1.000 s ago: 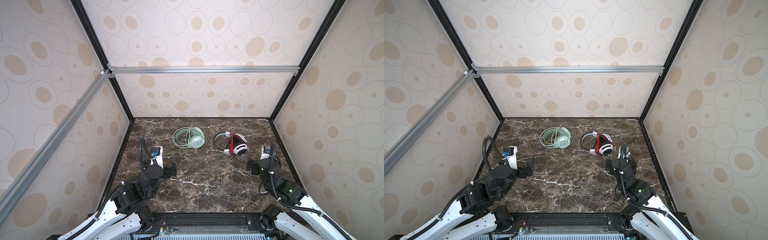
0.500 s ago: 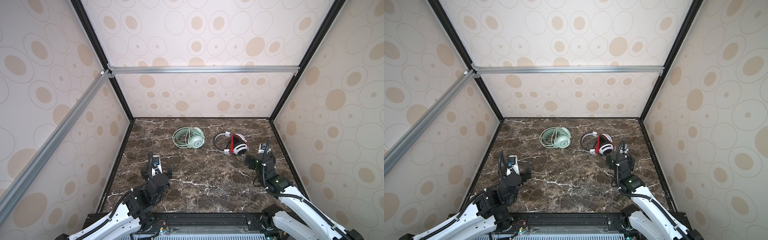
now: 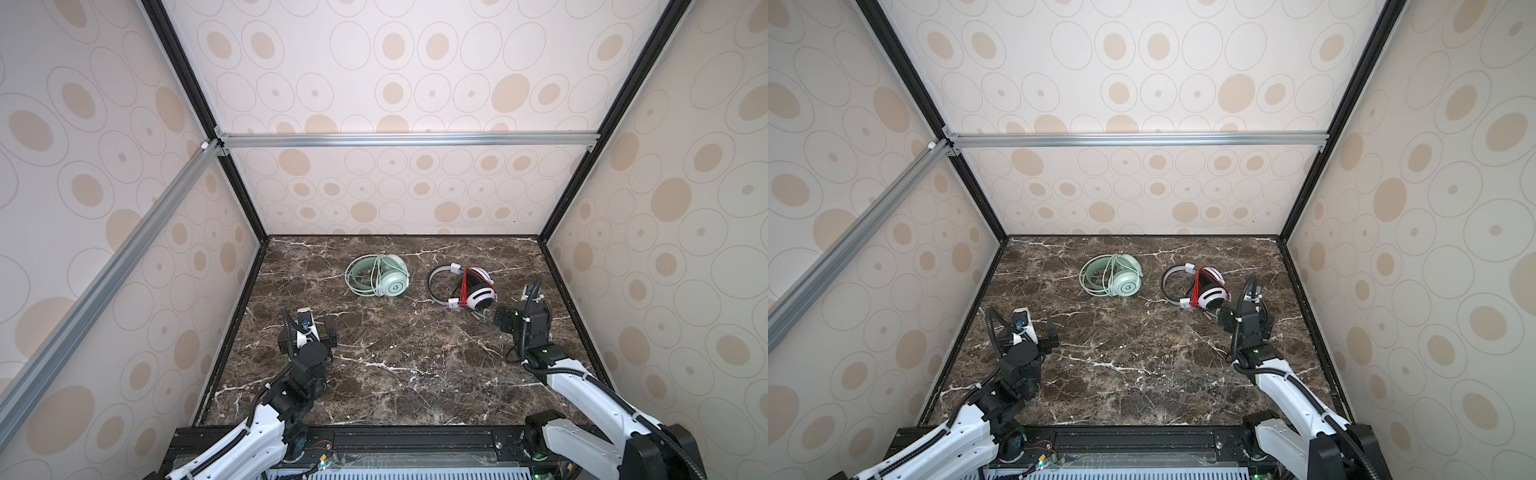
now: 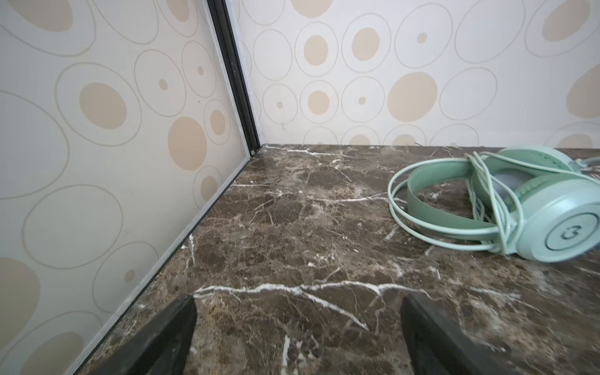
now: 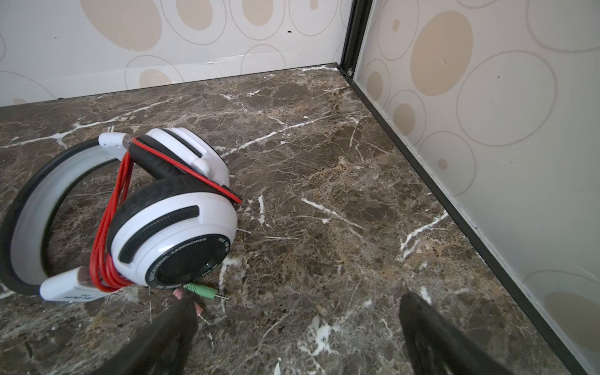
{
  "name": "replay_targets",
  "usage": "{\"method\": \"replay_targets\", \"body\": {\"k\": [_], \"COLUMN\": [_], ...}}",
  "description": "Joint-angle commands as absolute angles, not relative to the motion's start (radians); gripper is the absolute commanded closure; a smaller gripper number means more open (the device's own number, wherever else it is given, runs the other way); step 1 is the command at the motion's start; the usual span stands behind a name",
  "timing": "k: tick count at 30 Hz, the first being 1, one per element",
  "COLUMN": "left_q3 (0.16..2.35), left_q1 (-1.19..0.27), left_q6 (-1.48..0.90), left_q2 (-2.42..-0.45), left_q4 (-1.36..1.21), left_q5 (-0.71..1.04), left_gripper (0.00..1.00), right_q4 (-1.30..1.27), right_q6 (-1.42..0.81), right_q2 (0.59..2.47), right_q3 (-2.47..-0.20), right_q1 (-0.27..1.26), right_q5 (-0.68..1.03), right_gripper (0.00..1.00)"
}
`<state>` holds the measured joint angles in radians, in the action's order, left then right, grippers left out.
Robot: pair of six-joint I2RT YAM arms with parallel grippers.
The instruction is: Wrap the headphones
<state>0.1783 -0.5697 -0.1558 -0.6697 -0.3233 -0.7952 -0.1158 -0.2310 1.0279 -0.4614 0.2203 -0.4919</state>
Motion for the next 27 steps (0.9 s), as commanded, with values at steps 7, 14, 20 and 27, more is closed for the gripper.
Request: {"method": "replay_targets", "body": {"k": [7,14,20,27], "left_q3": [0.131,0.121,0.180,0.184], "left_q1": [-0.323,-0.263,-0.247,-0.195], "left_q6": [-0.022,-0.017,0.040,0.066], "left_q2": [-0.957,-1.187,-1.398,-1.469], "left_q4": [-0.843,-1.155,-1.283,-1.360], "left_q5": [-0.603,-0.556,-0.542,-0.457], "left_gripper": [0.02,0.02,0.02,0.02], "right_q4": [-0.361,-0.447,-0.479,-0.567], "right_q6": [-0.049,0.016,0.026,0.007], "right_q2": [1.199,1.296,1.334,1.390], "right_q3": [-0.477,-0.505,-0.502,-0.466], "right_q1": [0.176,0.161,0.157,0.155], "right_q5": [-0.361,-0.234,-0.243,-0.289], "right_gripper": [0.00,0.00,0.00,0.00]}}
